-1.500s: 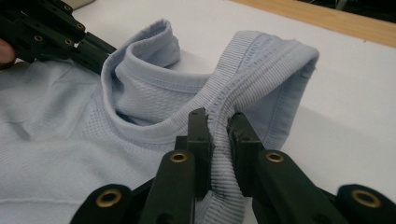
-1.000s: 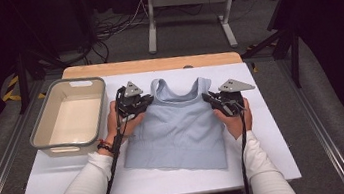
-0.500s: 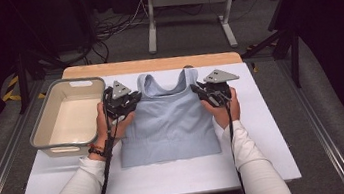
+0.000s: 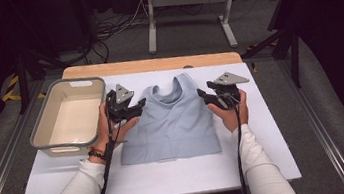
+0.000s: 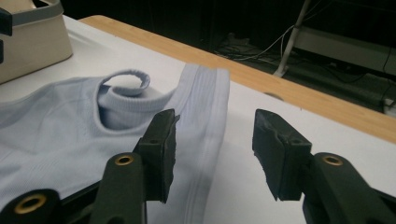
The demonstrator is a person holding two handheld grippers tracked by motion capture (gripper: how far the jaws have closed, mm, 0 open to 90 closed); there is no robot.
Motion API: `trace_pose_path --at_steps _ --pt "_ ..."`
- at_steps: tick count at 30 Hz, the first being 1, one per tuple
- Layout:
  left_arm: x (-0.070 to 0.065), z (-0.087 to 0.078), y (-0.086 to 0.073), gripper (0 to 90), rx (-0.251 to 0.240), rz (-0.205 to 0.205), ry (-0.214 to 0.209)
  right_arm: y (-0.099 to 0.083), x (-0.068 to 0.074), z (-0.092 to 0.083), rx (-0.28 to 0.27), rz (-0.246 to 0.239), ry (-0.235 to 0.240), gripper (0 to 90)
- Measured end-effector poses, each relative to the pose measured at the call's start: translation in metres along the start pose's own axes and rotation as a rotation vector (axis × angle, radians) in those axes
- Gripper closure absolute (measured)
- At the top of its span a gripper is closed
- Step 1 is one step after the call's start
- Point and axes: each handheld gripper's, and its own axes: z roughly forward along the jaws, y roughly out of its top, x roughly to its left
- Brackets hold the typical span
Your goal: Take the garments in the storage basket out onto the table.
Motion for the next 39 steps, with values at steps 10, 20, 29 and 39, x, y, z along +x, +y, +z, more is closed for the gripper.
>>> trace_pose_path --at_steps 10,20,29,39 --pt "-0.036 -0.026 -0.041 40.3 0.035 0.184 -0.070 -0.054 -0.009 -0.005 0.142 0.042 0.071 43.4" --pt "-0.045 -0.039 -0.077 36.8 0.143 0.253 -0.116 -0.076 -0.008 0.007 0.258 0.063 0.167 54.0" --pt "-0.039 -0.041 -0.095 51.7 0.204 0.209 -0.252 -0.072 0.002 -0.002 0.256 -0.027 0.152 72.1" --pt "-0.043 -0.042 -0.093 88.6 0.229 0.241 -0.357 -0.054 0.004 -0.033 0.181 -0.010 0.114 73.1"
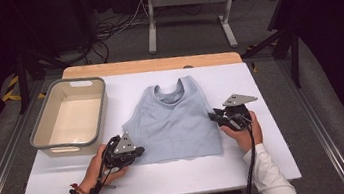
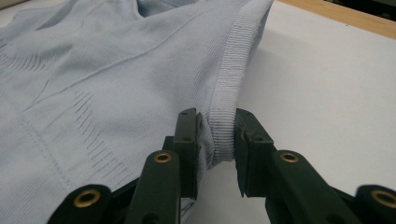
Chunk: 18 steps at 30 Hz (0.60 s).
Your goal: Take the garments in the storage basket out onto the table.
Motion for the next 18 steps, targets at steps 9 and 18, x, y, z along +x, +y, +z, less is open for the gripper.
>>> trace_pose_path --at_steps 9,18 --pt "-0.013 -0.003 0.001 88.5 0.021 0.039 -0.023 -0.013 0.006 -0.007 0.025 0.002 -0.042 68.0" --pt "-0.009 -0.019 -0.005 63.9 -0.070 -0.005 0.092 -0.029 0.004 -0.014 -0.006 0.030 -0.050 44.6"
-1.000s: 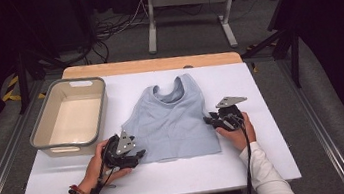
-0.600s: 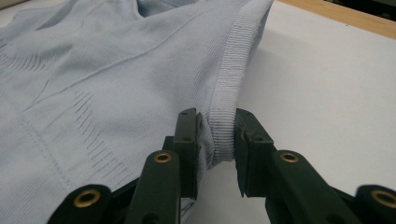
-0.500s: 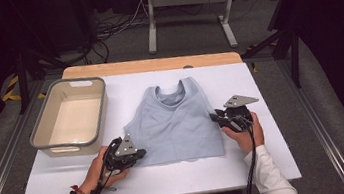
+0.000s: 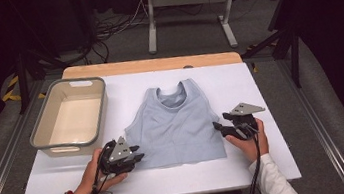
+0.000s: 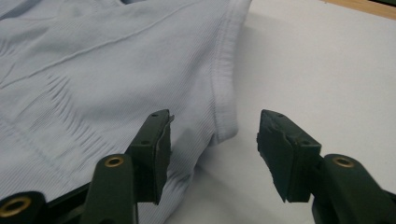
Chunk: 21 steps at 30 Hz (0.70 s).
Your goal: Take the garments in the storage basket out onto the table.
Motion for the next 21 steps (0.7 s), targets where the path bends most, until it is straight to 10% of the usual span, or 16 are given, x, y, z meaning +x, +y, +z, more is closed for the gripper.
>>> trace_pose_path --at_steps 12,19,21 --pt "0.033 0.022 0.006 48.6 -0.018 -0.161 0.122 -0.017 0.018 -0.009 -0.007 -0.040 0.029 53.1" --pt "0.031 0.036 0.009 45.5 0.054 -0.104 0.169 -0.015 0.023 0.006 0.032 -0.040 0.055 51.2" --pt "0.032 0.037 0.007 45.2 0.059 -0.122 0.125 -0.017 0.022 0.012 0.103 -0.018 0.074 51.3"
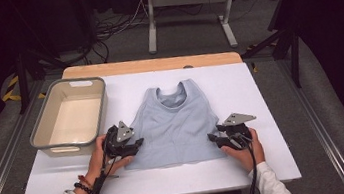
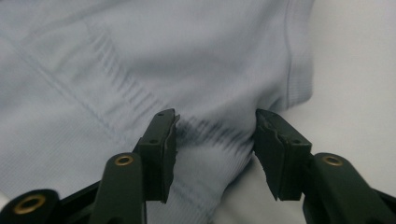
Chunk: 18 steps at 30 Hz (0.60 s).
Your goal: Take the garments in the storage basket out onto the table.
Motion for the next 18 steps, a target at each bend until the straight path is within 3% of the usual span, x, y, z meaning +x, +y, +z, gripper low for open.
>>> trace_pose_path --at_steps 3,5,7,18 --pt "0.002 0.000 -0.002 56.2 -0.009 -0.017 -0.051 0.001 0.000 0.000 0.015 0.013 0.021 63.0" --pt "0.001 0.000 -0.003 60.4 -0.011 -0.023 -0.060 0.000 0.001 -0.001 0.013 0.026 0.033 76.2" --pt "-0.002 -0.001 -0.003 61.8 -0.008 -0.018 -0.045 -0.001 0.002 -0.002 0.014 0.028 0.039 83.2" --pt "-0.006 -0.003 -0.006 61.2 -0.018 0.000 -0.024 -0.012 0.008 -0.022 0.020 -0.021 -0.003 84.9"
